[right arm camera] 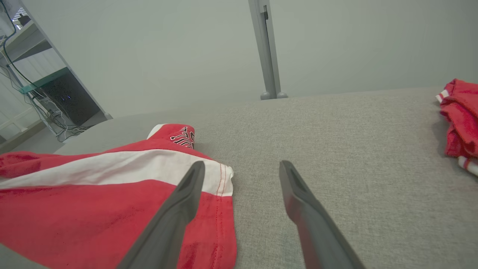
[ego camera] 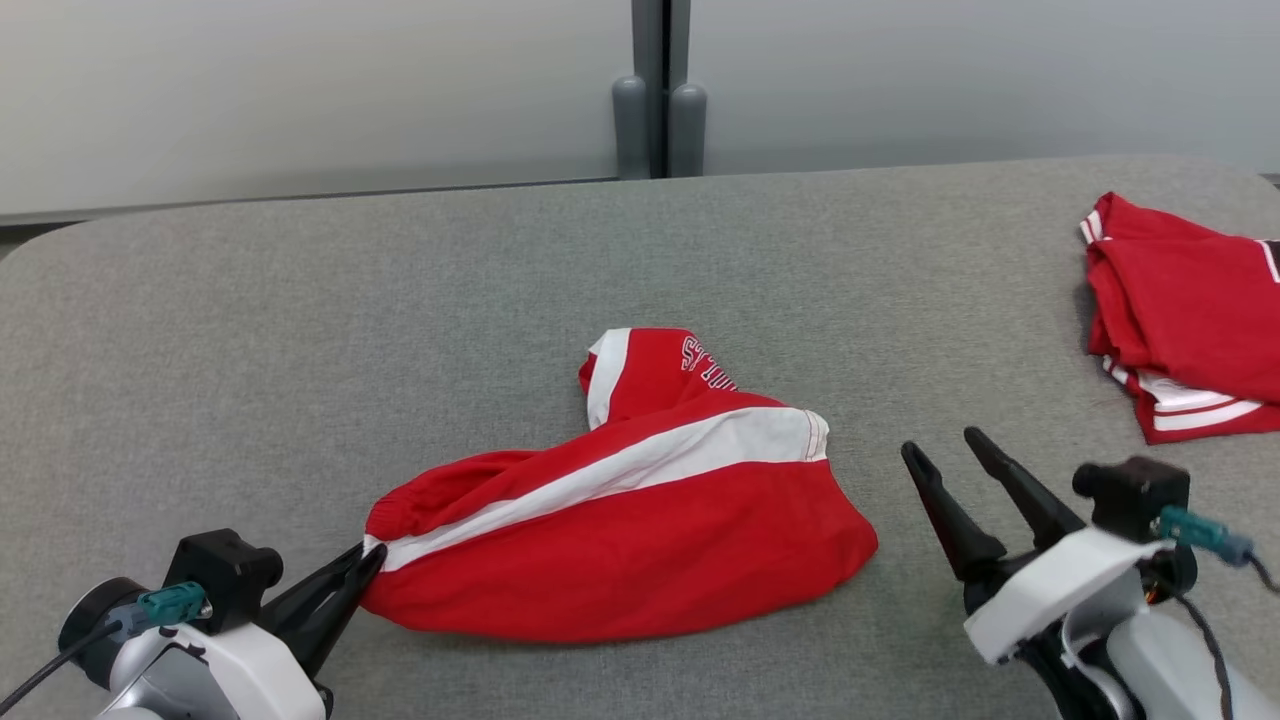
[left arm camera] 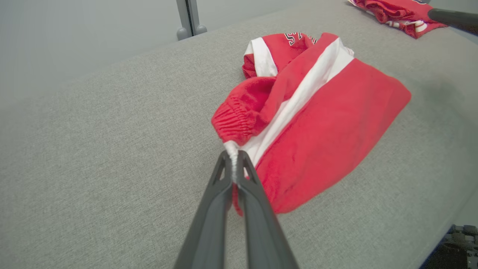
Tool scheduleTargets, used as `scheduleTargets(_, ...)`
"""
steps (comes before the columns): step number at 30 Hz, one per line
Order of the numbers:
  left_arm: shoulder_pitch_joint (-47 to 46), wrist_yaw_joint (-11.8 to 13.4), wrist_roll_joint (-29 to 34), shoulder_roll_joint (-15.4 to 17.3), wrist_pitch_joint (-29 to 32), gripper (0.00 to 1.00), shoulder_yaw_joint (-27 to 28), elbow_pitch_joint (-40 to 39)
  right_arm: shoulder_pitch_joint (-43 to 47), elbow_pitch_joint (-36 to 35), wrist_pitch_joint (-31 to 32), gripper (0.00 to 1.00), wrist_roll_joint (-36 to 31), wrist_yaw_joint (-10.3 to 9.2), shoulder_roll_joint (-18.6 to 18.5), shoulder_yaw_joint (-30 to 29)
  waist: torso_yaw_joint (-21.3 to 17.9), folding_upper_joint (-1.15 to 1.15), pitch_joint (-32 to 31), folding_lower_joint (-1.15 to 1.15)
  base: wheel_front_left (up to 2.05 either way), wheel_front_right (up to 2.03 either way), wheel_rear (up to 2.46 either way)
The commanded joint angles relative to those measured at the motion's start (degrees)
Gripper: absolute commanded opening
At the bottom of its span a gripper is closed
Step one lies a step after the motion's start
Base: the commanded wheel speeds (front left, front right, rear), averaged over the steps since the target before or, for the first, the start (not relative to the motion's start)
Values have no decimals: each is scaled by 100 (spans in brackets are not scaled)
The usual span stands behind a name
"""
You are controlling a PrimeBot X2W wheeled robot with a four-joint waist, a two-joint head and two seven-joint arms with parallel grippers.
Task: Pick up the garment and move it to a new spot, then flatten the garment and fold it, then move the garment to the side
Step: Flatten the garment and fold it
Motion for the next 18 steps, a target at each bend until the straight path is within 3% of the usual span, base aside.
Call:
scheduleTargets(1,-15,-28,21,-51,-95,0,42,147,-379,39,347,100,530,0,-296,303,209,0,201,0,0,0,0)
scheduleTargets(8,-260,-211,130,-341,-267,0,14,705,-1204,-114,1649,100,2537,0,-948,1226,483,0,516,0,0,0,0)
scheduleTargets(15,-462,-353,208,-516,-317,0,-15,1047,-1568,-109,1975,100,3168,0,-1305,1753,637,0,706,0,0,0,0)
scheduleTargets(16,-484,-369,219,-532,-320,0,-15,1099,-1624,-113,1976,92,3243,0,-1325,1835,655,0,729,0,0,0,0)
scheduleTargets(17,-498,-400,227,-557,-331,0,-19,1138,-1673,-109,1990,76,3309,0,-1354,1903,673,0,751,0,0,0,0)
scheduleTargets(18,-507,-412,233,-584,-334,0,-23,1172,-1723,-105,2003,69,3369,0,-1375,1995,688,0,768,0,0,0,0)
